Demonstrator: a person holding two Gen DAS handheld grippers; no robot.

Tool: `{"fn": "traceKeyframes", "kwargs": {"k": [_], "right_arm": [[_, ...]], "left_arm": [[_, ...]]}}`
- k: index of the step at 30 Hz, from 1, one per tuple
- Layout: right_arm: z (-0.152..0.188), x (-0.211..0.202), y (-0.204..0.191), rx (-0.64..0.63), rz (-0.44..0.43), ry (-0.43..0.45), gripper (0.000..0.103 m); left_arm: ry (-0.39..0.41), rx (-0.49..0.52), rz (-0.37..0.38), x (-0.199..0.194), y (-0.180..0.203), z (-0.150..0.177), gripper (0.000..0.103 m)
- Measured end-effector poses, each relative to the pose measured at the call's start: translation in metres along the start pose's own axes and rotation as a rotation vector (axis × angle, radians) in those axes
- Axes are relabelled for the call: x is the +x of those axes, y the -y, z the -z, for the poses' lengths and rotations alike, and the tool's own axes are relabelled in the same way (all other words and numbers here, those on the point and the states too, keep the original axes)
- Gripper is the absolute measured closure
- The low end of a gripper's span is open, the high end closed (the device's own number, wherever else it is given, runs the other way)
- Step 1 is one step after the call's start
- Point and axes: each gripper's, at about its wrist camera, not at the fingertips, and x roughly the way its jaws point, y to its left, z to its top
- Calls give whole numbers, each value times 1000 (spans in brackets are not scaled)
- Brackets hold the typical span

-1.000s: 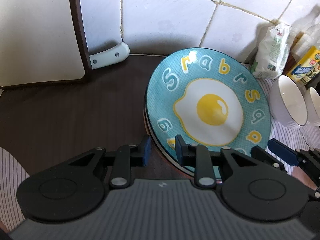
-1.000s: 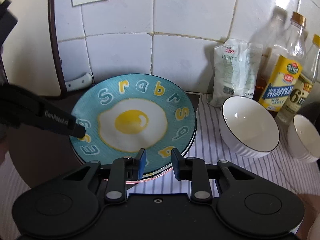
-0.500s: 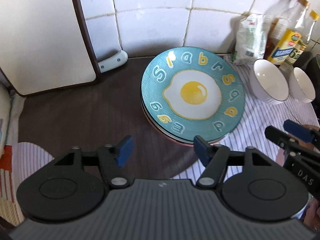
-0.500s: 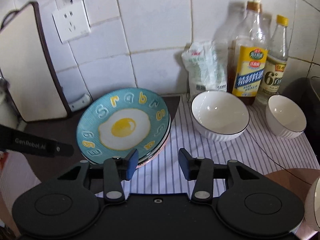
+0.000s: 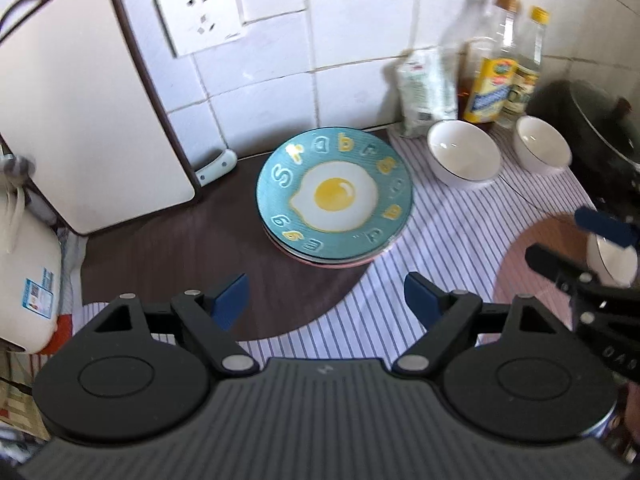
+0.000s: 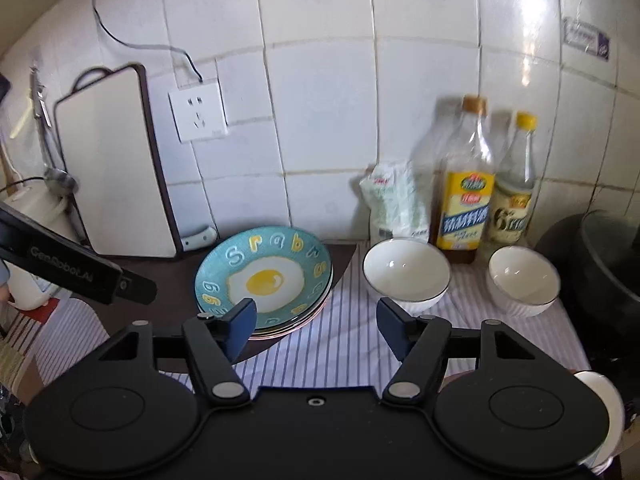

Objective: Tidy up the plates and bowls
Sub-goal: 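Move the left gripper to the white ribbed bowl beside the stove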

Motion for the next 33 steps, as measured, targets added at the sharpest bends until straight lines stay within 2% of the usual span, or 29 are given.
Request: {"fn": "traceKeyframes", "kwargs": {"k": [4,8,11,15,18,22,27,29,33], "right_arm": [[2,-34,9,5,-10,41,29],[15,-66,19,-44,-44,117,19],[31,-78,30,-61,-4,114,18],[56,-87,51,-9,26,112,11],[77,-94,70,18,65,118,9],[107,-89,106,51,147,107,9],[131,-74,134,94,210,82,8],[143,-65,145,78,248,65,8],[164,-51,160,85,320,41,8]], "left_arm": [[-11,43,15,-13,23,9,16],[-10,45,46,-16,46,17,15],[-11,52,59,-11,65,21,13],[-35,82,87,3,96,24,10],[-33,93,126,17,119,25,7],[-48,78,182,38,146,25,4],[-47,86,188,63,181,22,4],[-45,76,217,74,194,19,4],[43,100,234,93,220,23,4]]}}
